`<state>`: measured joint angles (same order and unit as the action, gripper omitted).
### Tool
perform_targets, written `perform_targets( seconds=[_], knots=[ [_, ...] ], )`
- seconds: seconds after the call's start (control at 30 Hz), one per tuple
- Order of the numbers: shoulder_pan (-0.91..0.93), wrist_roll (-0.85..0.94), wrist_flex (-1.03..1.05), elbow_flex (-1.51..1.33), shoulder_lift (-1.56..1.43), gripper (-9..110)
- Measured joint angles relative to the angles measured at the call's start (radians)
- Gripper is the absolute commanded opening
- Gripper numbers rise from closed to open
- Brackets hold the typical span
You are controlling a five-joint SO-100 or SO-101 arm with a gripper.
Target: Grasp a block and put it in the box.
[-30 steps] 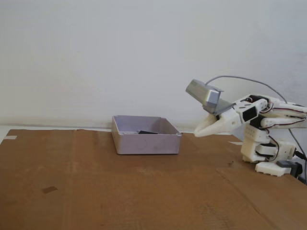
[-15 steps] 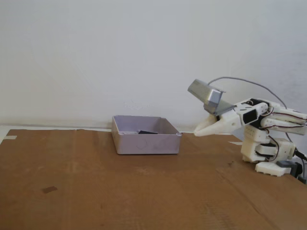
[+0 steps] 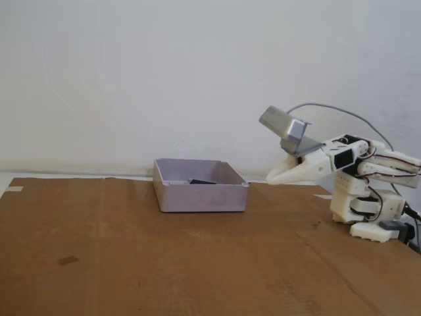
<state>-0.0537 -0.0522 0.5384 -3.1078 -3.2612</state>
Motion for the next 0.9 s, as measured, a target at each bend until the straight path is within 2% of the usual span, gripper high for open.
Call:
perform_targets(
  seconds=[0.9],
  knots=[
    [-0.028,0.005,0.623,0.000,-0.008,0]
  ],
)
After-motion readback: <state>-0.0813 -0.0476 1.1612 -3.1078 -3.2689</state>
